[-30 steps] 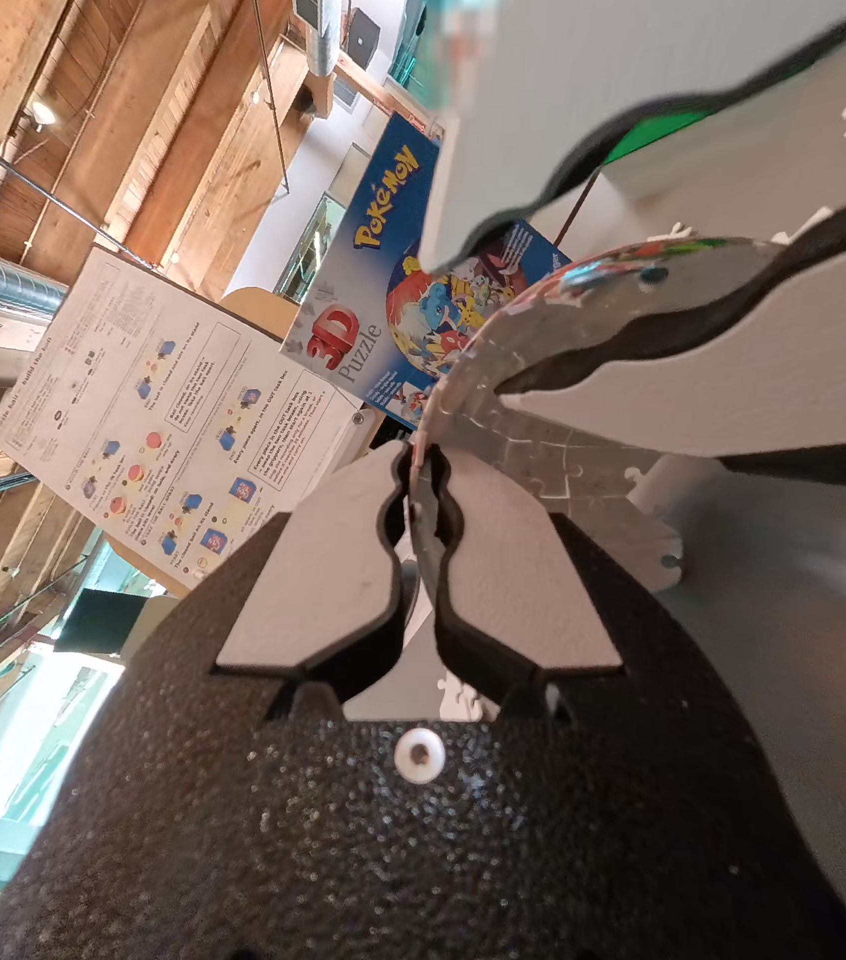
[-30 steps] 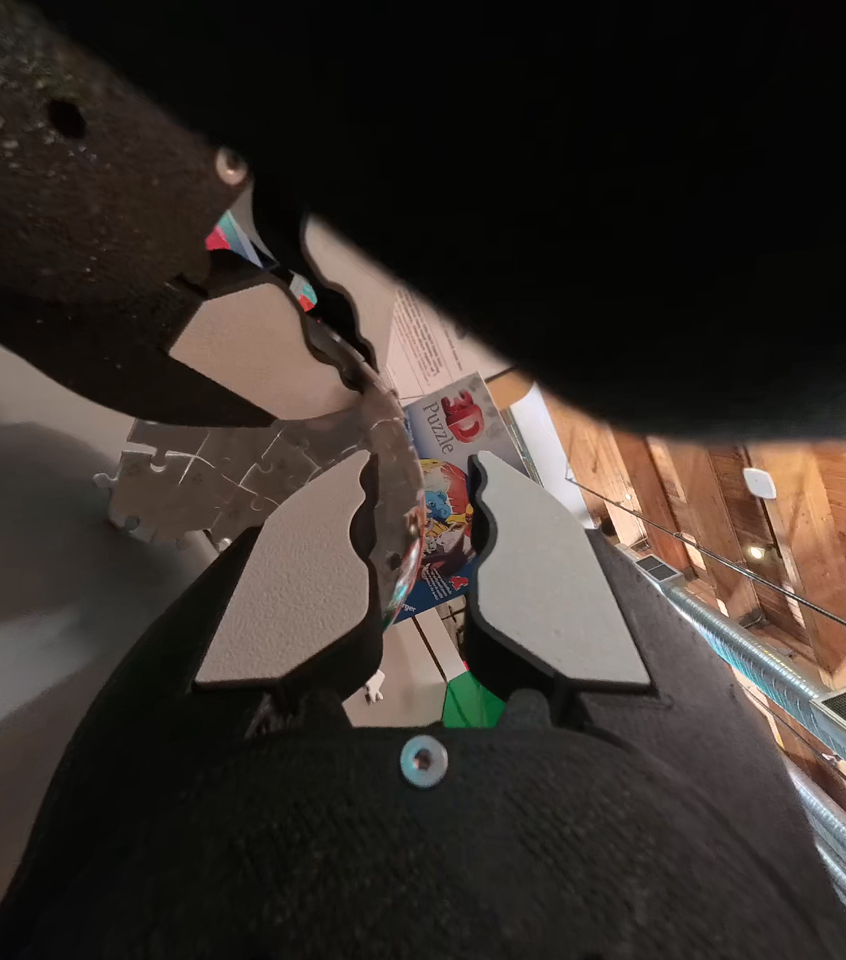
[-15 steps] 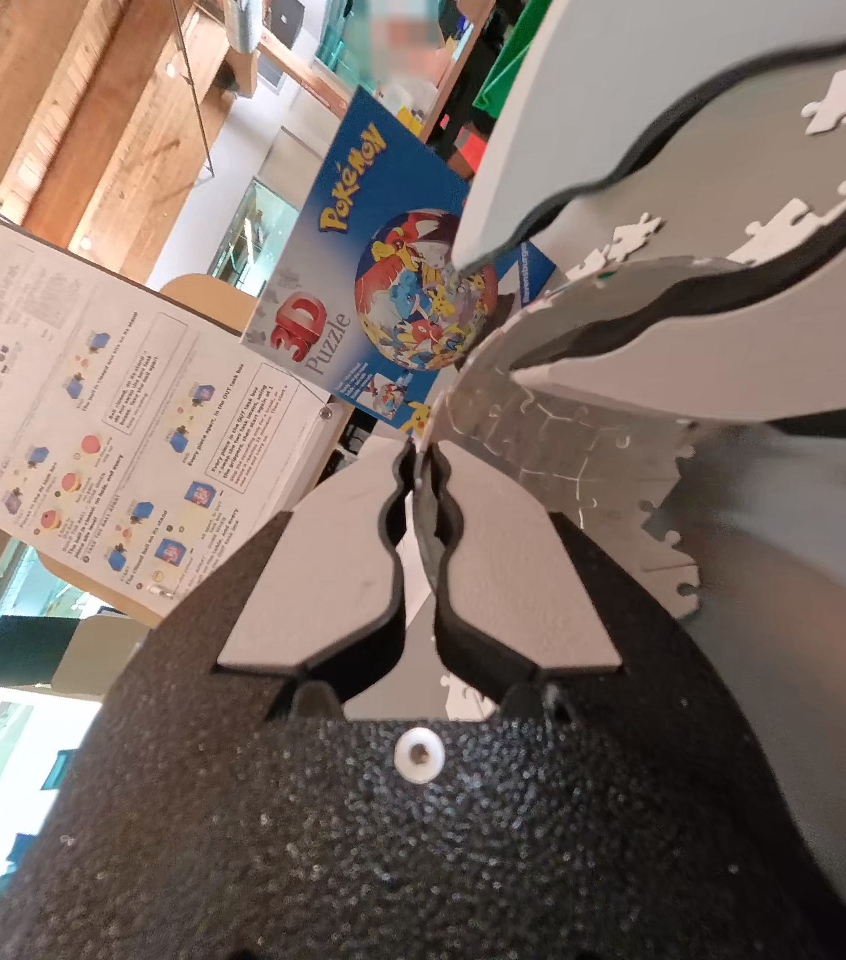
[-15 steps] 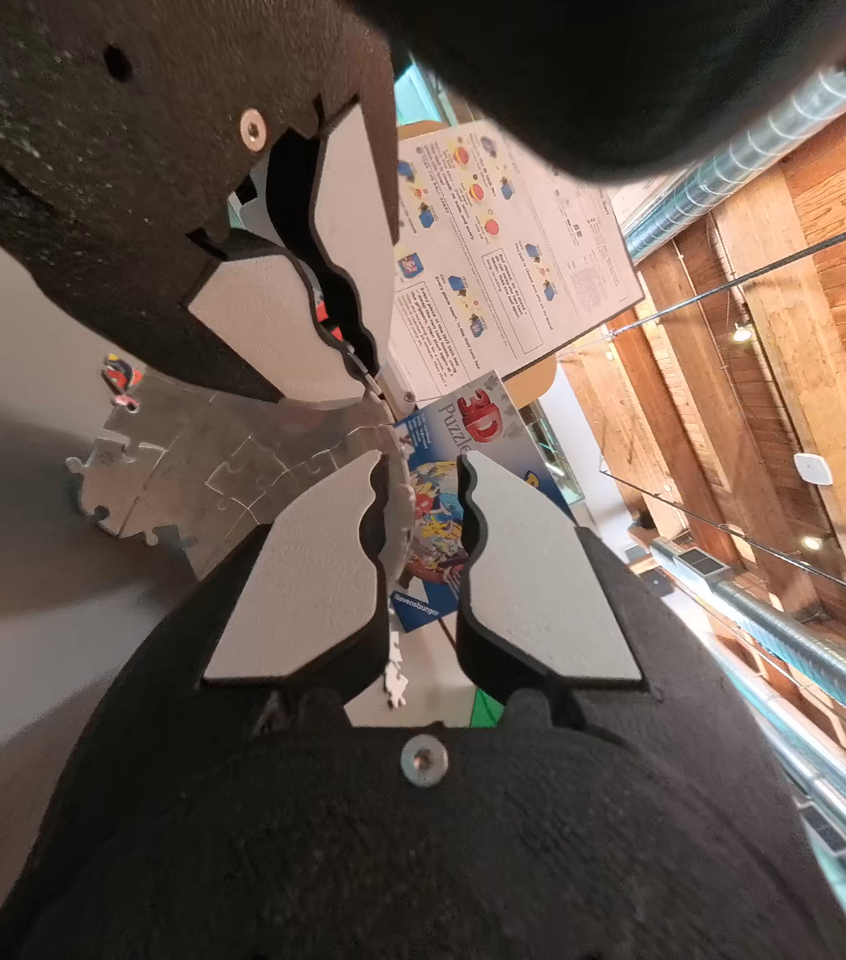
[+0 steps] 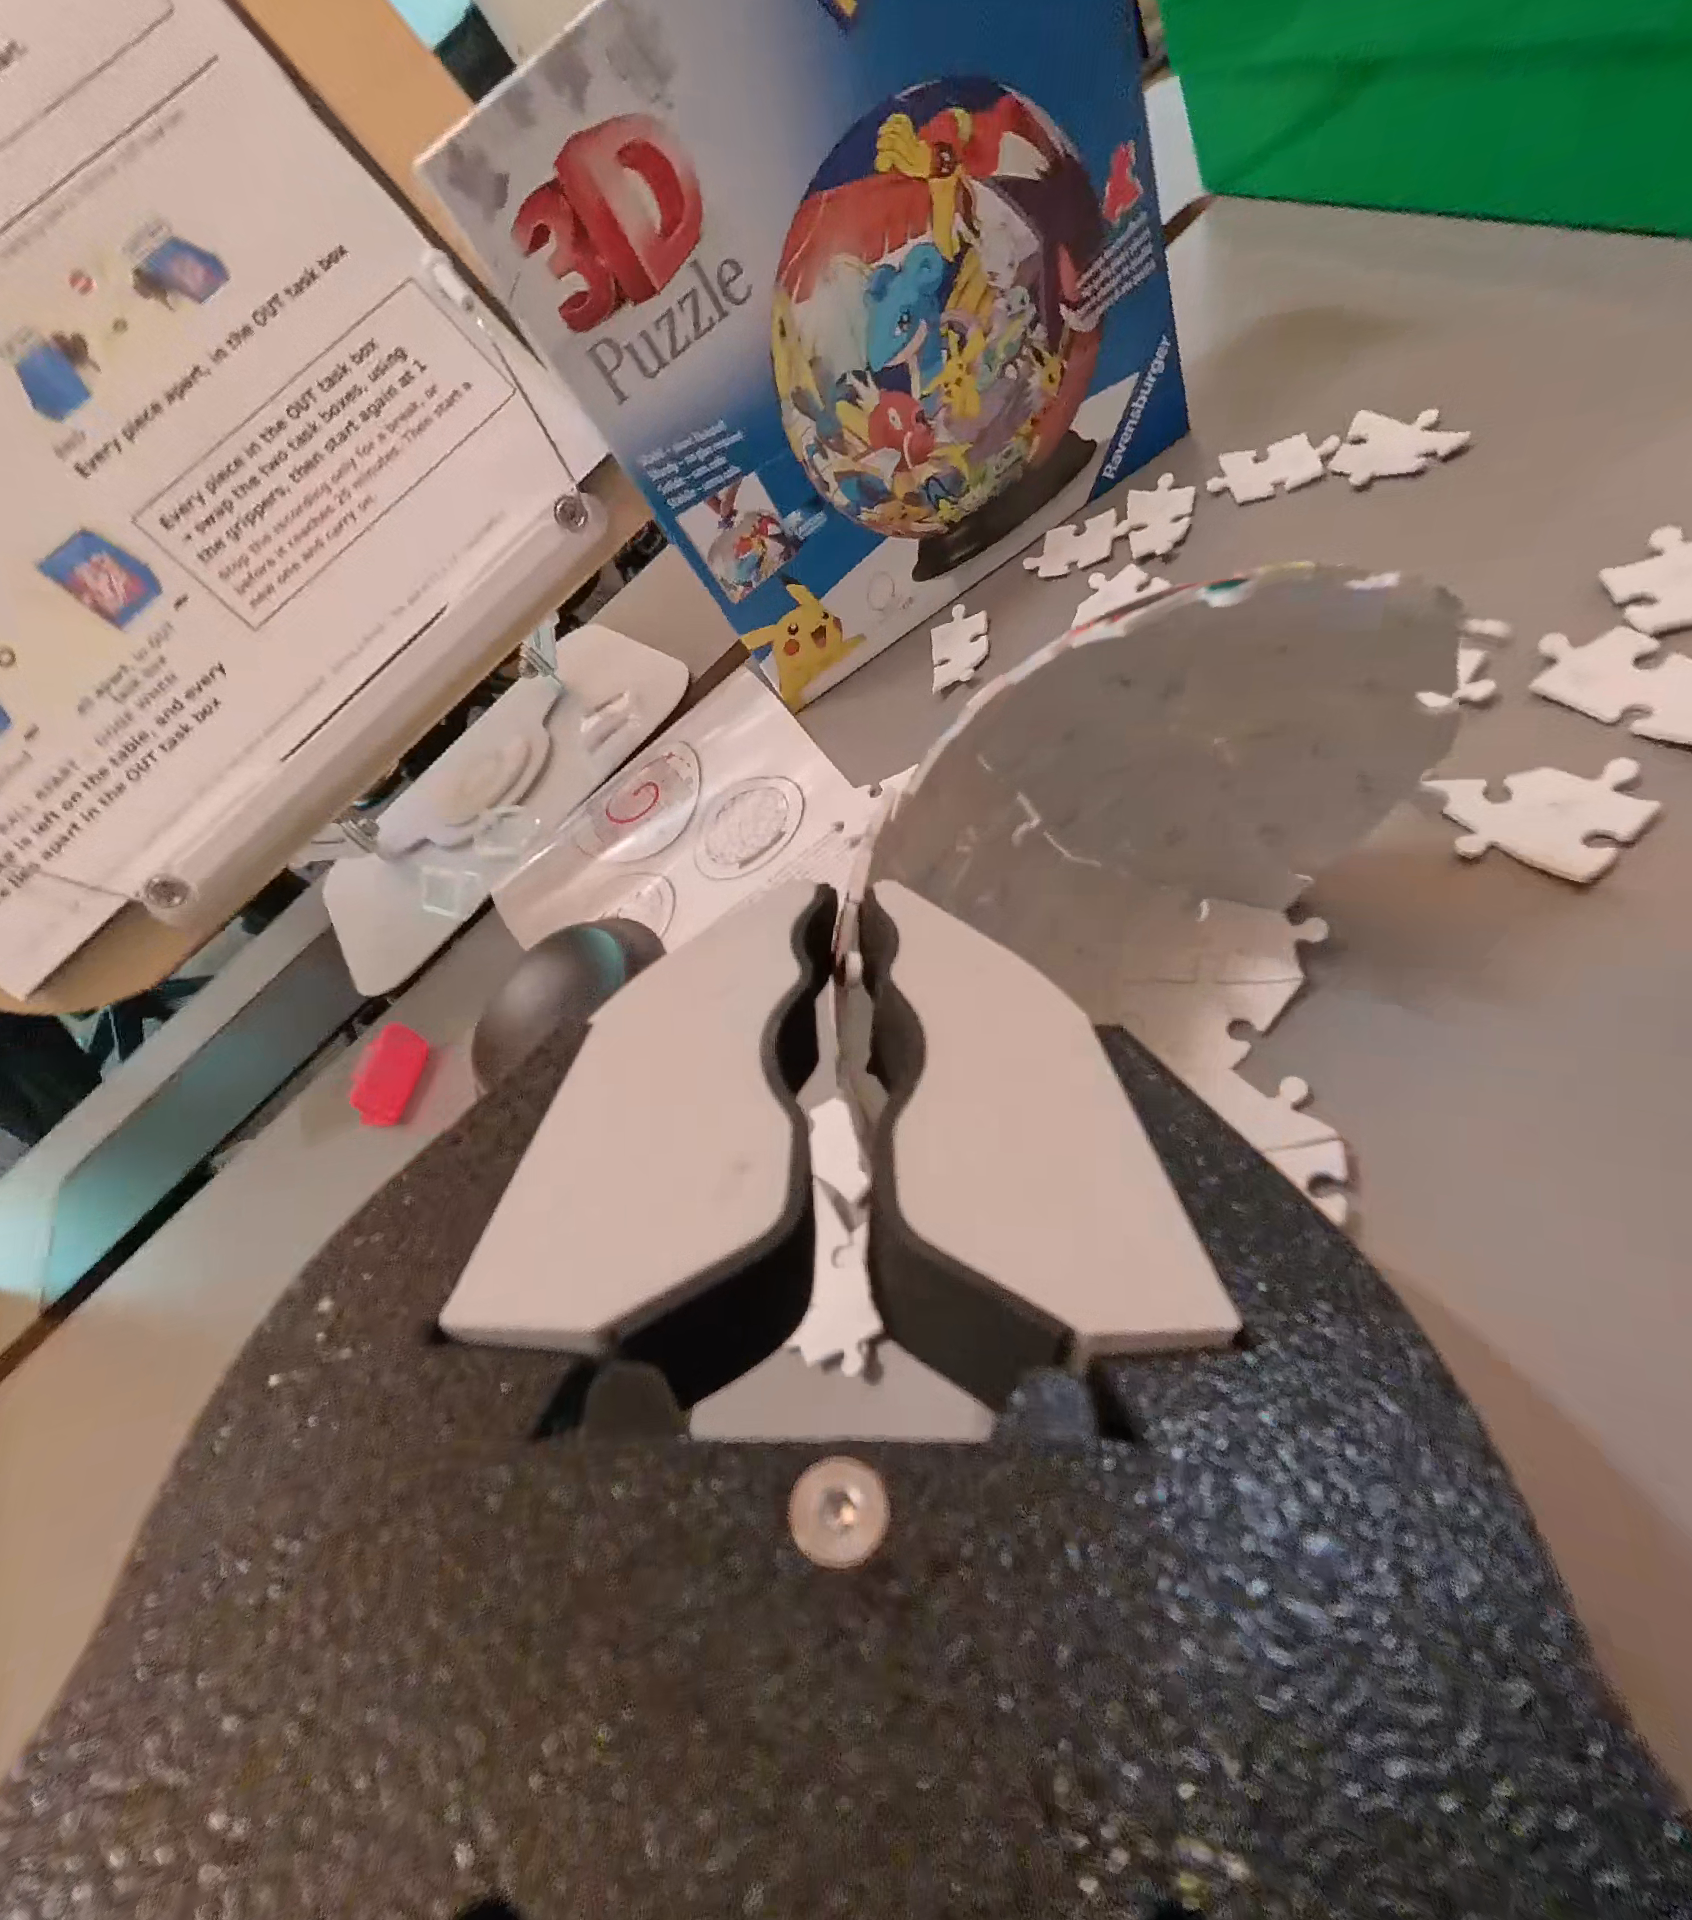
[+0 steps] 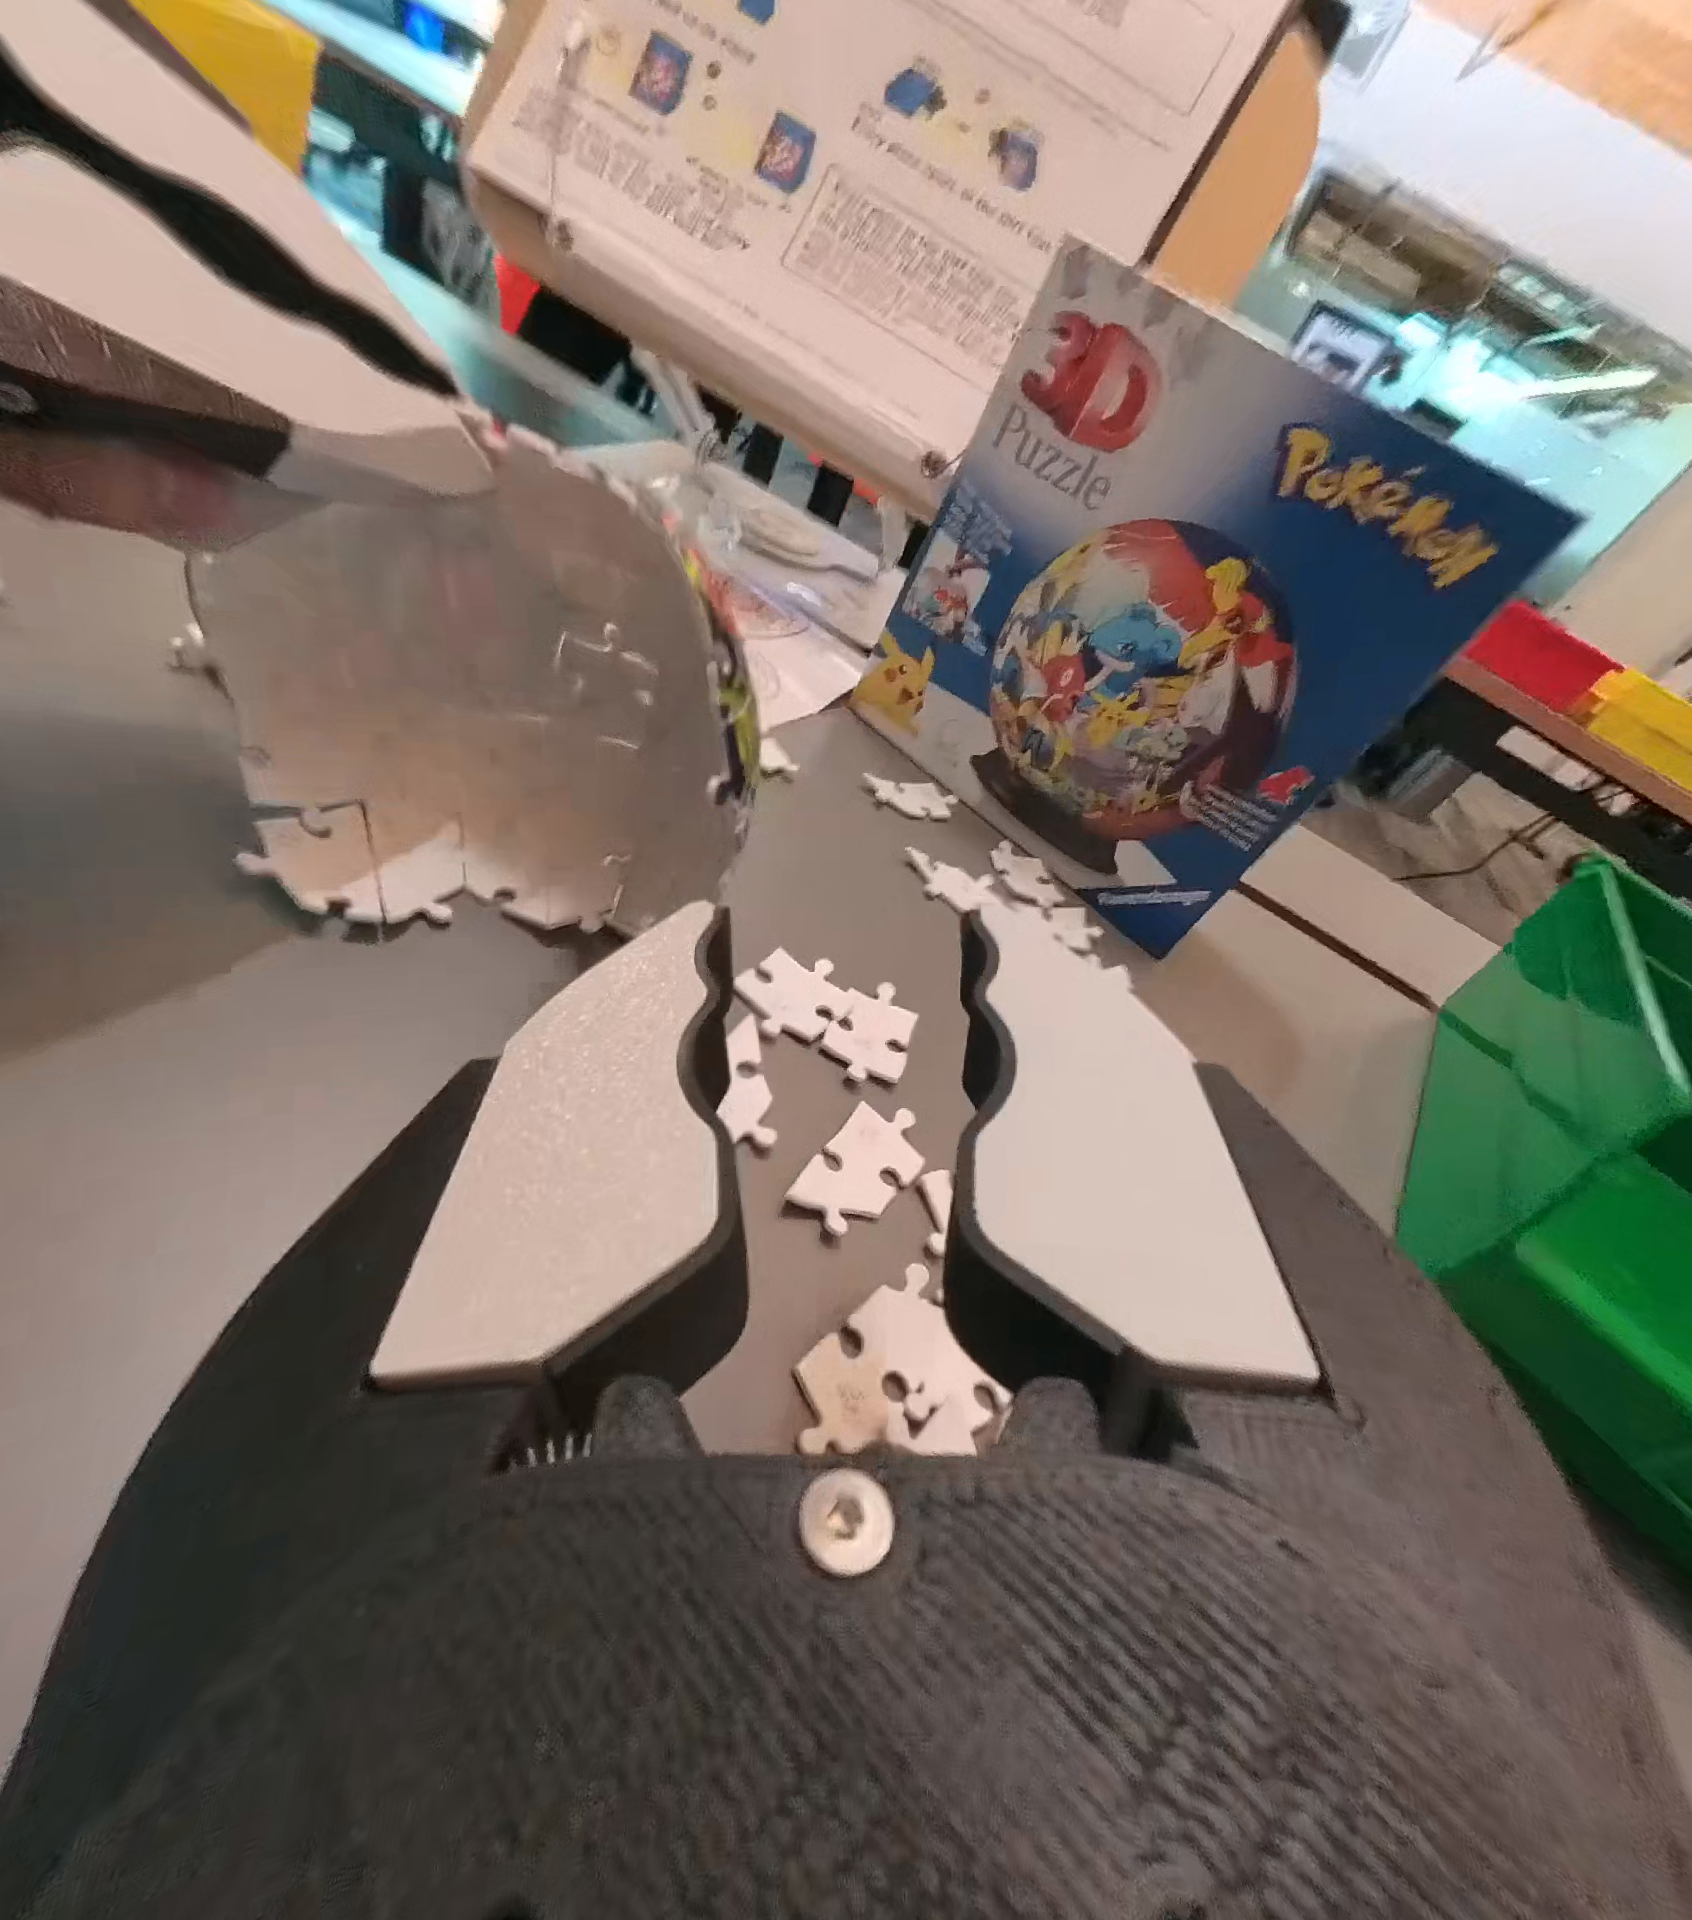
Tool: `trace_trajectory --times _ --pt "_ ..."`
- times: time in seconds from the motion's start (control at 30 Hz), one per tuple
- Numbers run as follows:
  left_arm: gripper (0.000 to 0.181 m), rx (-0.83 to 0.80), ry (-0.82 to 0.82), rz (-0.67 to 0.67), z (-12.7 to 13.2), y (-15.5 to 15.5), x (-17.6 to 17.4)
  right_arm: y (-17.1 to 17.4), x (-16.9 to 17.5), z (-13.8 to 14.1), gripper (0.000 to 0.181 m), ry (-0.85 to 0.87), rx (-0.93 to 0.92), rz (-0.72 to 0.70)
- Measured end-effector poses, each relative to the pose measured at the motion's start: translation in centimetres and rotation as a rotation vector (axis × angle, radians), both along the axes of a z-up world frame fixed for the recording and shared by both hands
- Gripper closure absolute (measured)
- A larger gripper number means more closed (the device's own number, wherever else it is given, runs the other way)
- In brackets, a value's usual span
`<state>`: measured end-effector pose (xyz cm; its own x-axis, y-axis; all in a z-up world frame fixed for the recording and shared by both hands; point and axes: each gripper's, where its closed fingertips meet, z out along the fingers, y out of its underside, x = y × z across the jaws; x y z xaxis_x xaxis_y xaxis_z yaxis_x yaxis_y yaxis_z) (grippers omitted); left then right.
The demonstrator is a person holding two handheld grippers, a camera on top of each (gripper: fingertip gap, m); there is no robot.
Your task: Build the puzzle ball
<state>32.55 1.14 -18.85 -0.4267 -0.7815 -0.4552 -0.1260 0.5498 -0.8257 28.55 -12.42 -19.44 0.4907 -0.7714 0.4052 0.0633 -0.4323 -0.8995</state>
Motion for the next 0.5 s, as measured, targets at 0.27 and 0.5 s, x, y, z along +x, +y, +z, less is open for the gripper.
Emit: trace_trajectory --times 0.27,0.5 --pt "0.177 -0.155 0.045 0.06 -1.1 1.7 0.3 3.5 2.7 -1.5 0.138 0.061 -0.084 0.117" --pt "0.176 -0.299 0.103 0.097 -2.0 3.0 0.7 5.9 4.1 -1.4 0.144 0.121 -0.026 0.196"
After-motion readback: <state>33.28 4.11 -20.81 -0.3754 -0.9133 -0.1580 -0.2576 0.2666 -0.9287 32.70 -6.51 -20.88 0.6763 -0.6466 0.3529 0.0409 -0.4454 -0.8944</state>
